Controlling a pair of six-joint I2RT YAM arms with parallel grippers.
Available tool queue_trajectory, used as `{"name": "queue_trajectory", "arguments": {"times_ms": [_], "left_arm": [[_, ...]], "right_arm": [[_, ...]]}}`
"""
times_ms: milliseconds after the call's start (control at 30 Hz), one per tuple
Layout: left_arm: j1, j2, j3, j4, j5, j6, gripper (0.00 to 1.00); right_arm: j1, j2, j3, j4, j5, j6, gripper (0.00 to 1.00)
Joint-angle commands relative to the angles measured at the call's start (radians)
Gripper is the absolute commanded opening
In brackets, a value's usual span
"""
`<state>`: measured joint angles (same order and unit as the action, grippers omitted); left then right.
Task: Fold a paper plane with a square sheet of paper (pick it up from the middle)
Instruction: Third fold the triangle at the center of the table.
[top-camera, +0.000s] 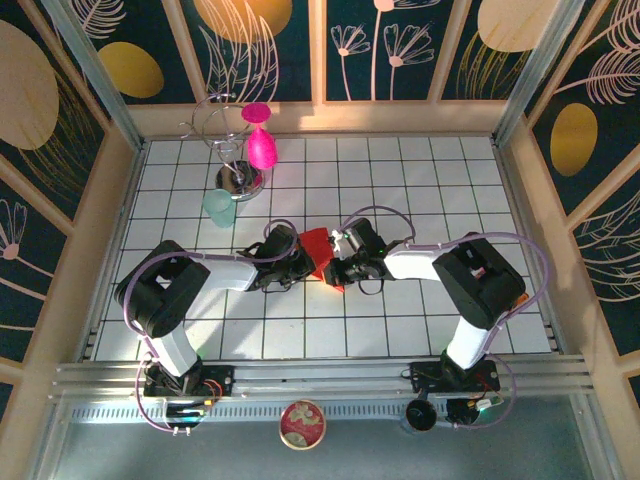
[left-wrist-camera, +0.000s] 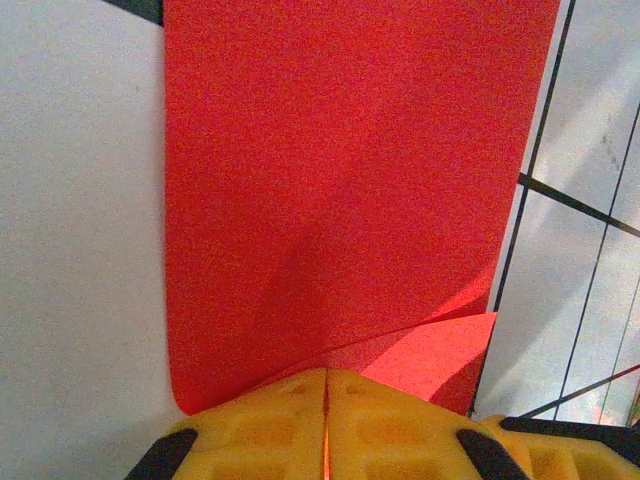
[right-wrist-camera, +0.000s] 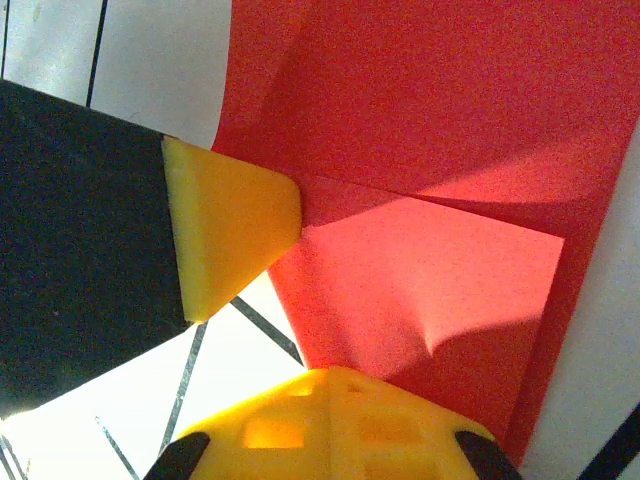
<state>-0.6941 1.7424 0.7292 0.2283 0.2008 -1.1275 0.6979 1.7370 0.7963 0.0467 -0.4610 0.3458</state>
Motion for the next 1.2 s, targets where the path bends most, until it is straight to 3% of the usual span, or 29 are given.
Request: {"name": "queue_trajectory", "arguments": {"times_ms": [0, 433, 867, 1167], "left_arm": [[-0.005, 0.042, 0.001, -0.083, -0.044, 0.006, 0.08], [-0.004, 0.045, 0.006, -0.096, -0.049, 0.013, 0.07], [-0.005, 0.045, 0.008, -0.102, -0.049, 0.016, 0.07], [-0.004, 0.042, 0.009, -0.122, -0.066, 0.023, 0.07]], "right_arm": [[-0.011, 0.014, 0.006, -0.03, 0.016, -0.026, 0.04], [-0.015, -0.046, 0.018, -0.001, -0.116, -0.062, 0.05], [-0.017, 0.034, 0.005, -0.044, -0.03, -0.069, 0.05], [-0.03, 0.009, -0.063, -0.022, -0.062, -0.068, 0.05]]}}
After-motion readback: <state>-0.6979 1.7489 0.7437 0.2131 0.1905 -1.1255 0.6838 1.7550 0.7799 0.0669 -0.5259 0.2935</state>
